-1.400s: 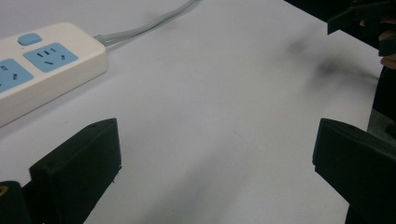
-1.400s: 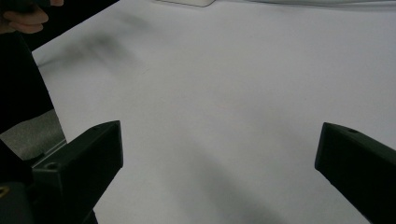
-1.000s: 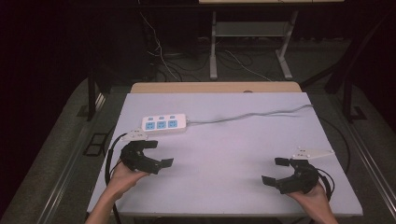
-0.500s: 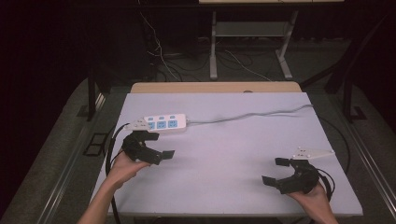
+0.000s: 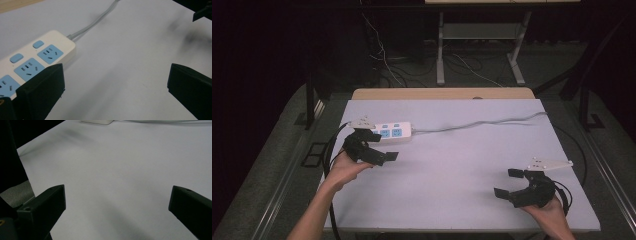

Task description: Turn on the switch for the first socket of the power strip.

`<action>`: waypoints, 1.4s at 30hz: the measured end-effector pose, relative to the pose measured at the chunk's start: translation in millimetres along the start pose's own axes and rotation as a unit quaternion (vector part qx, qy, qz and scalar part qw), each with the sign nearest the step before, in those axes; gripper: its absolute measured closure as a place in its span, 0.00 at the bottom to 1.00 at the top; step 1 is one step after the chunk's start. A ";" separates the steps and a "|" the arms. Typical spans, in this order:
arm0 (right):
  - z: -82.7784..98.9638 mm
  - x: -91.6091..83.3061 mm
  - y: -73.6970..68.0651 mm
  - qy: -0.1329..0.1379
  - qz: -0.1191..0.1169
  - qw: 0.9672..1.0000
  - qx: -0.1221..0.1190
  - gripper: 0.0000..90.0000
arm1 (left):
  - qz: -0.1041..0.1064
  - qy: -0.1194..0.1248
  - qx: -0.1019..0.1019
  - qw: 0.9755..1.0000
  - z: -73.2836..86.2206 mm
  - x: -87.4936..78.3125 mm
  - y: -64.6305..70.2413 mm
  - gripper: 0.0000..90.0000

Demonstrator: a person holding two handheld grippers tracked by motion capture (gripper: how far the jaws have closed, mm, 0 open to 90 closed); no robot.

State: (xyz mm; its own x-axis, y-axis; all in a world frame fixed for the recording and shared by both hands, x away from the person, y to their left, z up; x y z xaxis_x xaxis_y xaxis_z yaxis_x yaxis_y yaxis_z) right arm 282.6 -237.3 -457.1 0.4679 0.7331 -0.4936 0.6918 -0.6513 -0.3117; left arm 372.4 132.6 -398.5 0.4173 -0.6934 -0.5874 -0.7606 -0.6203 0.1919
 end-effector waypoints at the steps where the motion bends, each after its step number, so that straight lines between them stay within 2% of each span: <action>1: 0.0 0.1 0.0 0.000 0.000 1.000 0.000 0.01 | -0.001 0.000 0.000 1.000 -1.6 0.0 -1.2 0.00; 18: 0.4 -0.9 -0.8 -0.001 0.000 1.000 -0.002 0.01 | -0.013 -0.022 0.021 0.999 -23.6 2.2 -12.4 0.00; 32: -0.7 0.1 -0.9 0.000 -0.001 1.000 -0.002 0.01 | -0.024 -0.024 0.025 0.999 -40.5 5.8 -26.3 0.00; 42: 0.1 0.7 -1.3 -0.001 -0.003 1.000 -0.003 0.01 | -0.029 -0.031 0.019 0.999 -41.3 12.1 -36.0 0.00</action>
State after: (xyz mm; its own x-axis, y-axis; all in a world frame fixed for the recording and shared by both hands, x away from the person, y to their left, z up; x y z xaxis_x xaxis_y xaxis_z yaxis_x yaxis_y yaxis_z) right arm 282.0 -236.0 -457.1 0.4626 0.7367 -0.4932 0.6979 -0.6457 -0.3100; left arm 425.4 131.4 -380.0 0.4299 -0.6327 -0.6441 -0.7556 -0.6426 0.1270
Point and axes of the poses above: each handheld gripper's, and its own axes: x roughly forward along the jaws, z roughly out of its underside, y roughly to its right, the point moved 8 cm from there along x, roughly forward along the jaws, and after that the axes turned 3 degrees about y, right-handed, at the moved point
